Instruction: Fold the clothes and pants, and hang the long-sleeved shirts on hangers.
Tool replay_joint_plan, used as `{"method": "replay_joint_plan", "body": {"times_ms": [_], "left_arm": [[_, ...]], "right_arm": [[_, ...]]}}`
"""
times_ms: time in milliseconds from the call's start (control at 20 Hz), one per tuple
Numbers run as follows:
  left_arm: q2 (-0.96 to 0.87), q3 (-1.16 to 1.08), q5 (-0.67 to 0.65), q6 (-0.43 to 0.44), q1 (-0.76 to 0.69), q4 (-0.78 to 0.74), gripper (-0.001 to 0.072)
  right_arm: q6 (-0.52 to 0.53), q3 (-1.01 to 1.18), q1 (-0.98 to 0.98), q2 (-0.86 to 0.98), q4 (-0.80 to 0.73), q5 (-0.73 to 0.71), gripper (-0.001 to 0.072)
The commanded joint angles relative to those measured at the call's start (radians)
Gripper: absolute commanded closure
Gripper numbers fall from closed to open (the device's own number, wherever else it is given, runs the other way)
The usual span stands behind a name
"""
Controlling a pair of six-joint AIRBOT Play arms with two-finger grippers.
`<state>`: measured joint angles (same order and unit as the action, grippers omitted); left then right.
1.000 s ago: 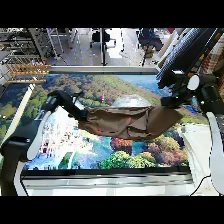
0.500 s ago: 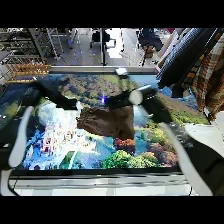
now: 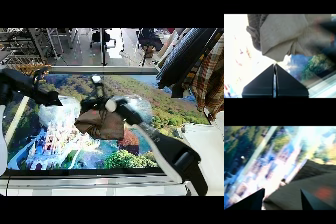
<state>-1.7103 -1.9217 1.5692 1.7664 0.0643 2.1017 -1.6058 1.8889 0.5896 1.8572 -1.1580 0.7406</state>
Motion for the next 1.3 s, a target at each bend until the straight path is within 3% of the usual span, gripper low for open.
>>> {"method": "replay_joint_plan", "body": {"times_ms": [0, 150, 300, 350, 400, 450, 700, 950, 1050, 1100, 1150, 1250], "left_arm": [[-0.071, 0.0, 0.013, 0.004, -0.055, 0.002, 0.07], [-0.168, 0.0, 0.014, 0.055, -0.144, 0.002, 0.07], [-0.269, 0.0, -0.007, 0.075, -0.205, 0.001, 0.07], [-0.298, 0.0, -0.013, 0.074, -0.213, 0.001, 0.07], [-0.321, 0.0, -0.017, 0.074, -0.214, 0.001, 0.0699], [-0.34, 0.0, -0.019, 0.069, -0.213, 0.001, 0.07], [-0.352, -0.003, -0.067, 0.066, -0.193, 0.002, 0.07], [-0.352, -0.003, -0.039, 0.067, -0.192, 0.01, 0.07], [-0.352, -0.003, -0.032, 0.068, -0.191, 0.055, 0.07], [-0.349, -0.003, -0.031, 0.068, -0.191, 0.081, 0.07], [-0.341, -0.003, -0.031, 0.069, -0.191, 0.107, 0.07], [-0.296, -0.003, -0.027, 0.083, -0.188, 0.152, 0.07]], "right_arm": [[-0.073, 0.045, -0.193, -0.061, -0.058, 0.349, 0.0191], [-0.076, -0.034, -0.383, -0.125, -0.069, 0.636, 0.0187], [-0.037, -0.201, -0.476, -0.142, 0.007, 0.735, 0.0182], [0.001, -0.265, -0.488, -0.142, 0.06, 0.705, 0.0158], [0.039, -0.332, -0.498, -0.142, 0.112, 0.644, 0.005], [0.074, -0.386, -0.503, -0.14, 0.156, 0.571, 0.0009], [0.229, -0.443, -0.509, -0.021, 0.398, 0.395, 0.0007], [0.346, -0.421, -0.496, 0.102, 0.665, 0.373, 0.0008], [0.343, -0.367, -0.47, 0.148, 0.723, 0.377, 0.0013], [0.335, -0.331, -0.447, 0.174, 0.742, 0.385, 0.0104], [0.334, -0.296, -0.424, 0.195, 0.76, 0.393, 0.0265], [0.335, -0.225, -0.386, 0.21, 0.761, 0.396, 0.0679]]}}
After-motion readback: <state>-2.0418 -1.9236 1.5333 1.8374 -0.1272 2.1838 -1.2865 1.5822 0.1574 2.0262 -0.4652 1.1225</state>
